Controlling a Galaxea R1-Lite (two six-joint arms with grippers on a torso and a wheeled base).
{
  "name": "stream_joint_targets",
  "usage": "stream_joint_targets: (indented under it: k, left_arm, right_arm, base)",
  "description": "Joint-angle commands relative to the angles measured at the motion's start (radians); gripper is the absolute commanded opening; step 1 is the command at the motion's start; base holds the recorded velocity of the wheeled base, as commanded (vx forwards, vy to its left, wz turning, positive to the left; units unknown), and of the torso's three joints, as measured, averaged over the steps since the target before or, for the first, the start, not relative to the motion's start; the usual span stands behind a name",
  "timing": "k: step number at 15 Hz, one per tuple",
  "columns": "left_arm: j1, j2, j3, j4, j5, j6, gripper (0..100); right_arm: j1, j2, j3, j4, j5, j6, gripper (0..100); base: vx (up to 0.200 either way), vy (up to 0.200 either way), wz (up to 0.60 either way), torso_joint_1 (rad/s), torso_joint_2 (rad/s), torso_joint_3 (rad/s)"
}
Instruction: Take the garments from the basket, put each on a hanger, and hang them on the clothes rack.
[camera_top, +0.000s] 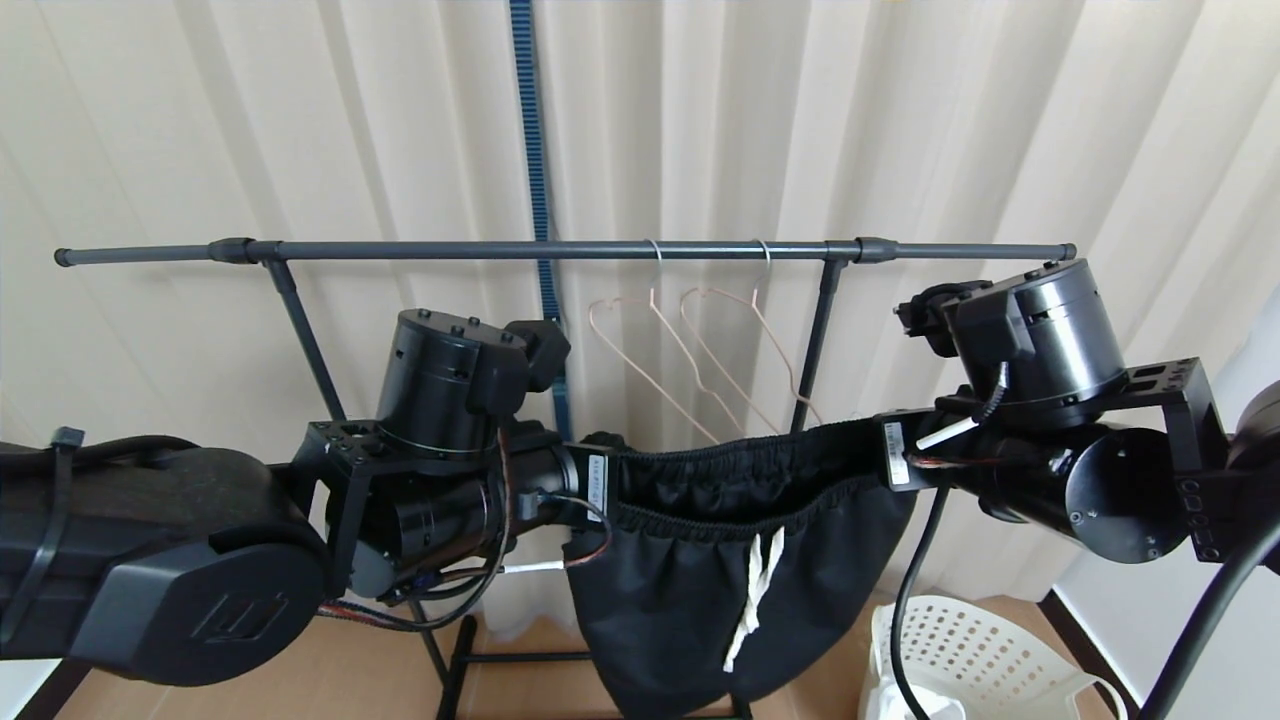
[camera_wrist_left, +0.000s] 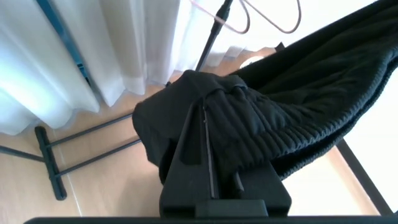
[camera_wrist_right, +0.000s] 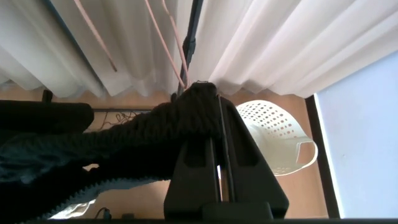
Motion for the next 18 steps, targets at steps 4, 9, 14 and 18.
stream_joint_targets:
  k: [4,9,14,18]
  left_arm:
    - [-0.005,0.02,-0.099,0.0,0.009,-0.003,0]
    - [-0.016,0.043,-0.187,0.005,0.032,-0.003,0]
    - [-0.017,0.043,-0.19,0.005,0.037,-0.003,0]
    - [-0.016,0.044,-0.207,0.002,0.069,-0.001,0]
  right_arm:
    - [-0.001,-0.004,0.075,-0.002,0.02,-0.049,100]
    - [0.069,-0.009,0.21,-0.015,0.236,-0.154,100]
    - [0.094,-0.039,0.4,-0.292,0.503,-0.297,100]
    - [0.097,-0.075,0.568,-0.498,0.709,-0.427,100]
  base:
    - [0.0,0.0,0.0,0.0,0.0,0.0]
    - [0.0,0.0,0.0,0.0,0.0,0.0]
    - [0.0,0.0,0.0,0.0,0.0,0.0]
    - [0.0,0.0,0.0,0.0,0.0,0.0]
